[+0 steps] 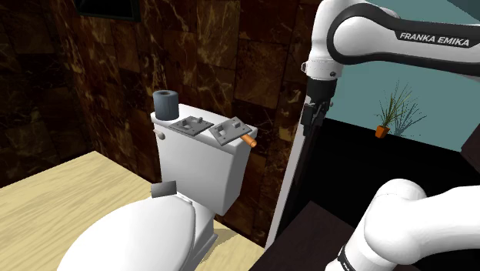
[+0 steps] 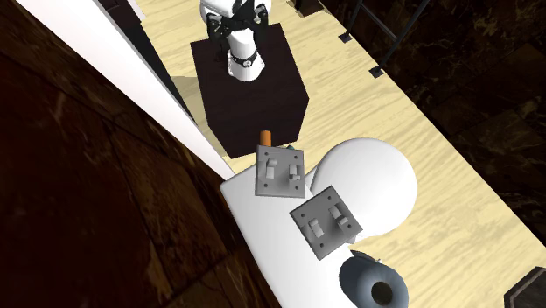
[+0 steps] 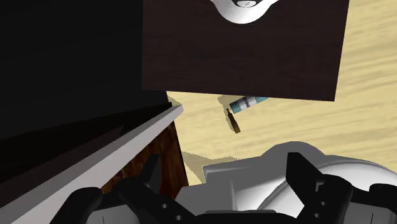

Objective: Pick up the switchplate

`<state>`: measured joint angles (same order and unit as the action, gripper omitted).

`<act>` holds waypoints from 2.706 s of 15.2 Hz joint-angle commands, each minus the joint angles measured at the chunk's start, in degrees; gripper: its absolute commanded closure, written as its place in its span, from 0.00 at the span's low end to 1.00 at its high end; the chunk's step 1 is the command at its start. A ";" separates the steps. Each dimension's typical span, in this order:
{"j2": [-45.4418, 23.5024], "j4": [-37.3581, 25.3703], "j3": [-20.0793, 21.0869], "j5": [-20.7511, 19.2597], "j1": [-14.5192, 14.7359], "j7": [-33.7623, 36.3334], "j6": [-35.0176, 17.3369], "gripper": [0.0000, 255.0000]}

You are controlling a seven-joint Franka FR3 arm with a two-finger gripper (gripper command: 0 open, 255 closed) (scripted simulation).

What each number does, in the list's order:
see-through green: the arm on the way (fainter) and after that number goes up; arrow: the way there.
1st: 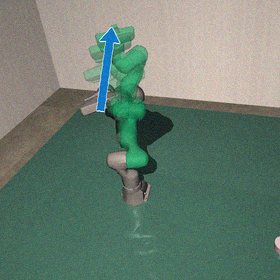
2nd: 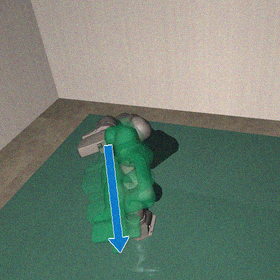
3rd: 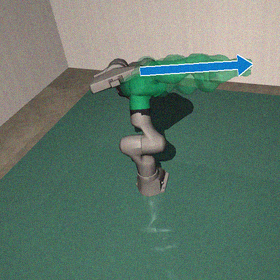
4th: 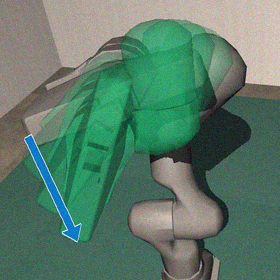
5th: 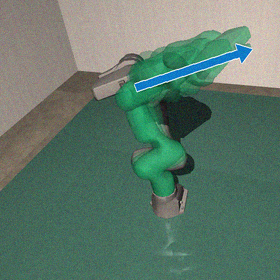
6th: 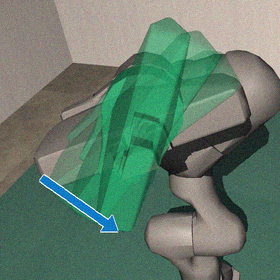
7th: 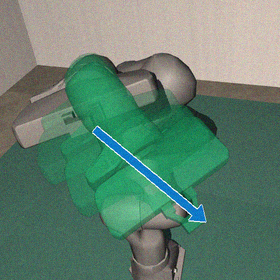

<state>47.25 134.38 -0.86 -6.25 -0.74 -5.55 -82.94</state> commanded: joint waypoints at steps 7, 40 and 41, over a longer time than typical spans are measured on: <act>-12.74 -5.77 -0.31 -0.86 0.59 -1.14 -7.64 0.00; -54.77 -36.39 0.29 -3.01 1.85 -4.36 -21.15 1.00; -54.76 -36.39 0.29 -3.01 1.85 -4.36 -21.15 1.00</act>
<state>-7.51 97.98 -0.57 -9.26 1.11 -9.91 -104.08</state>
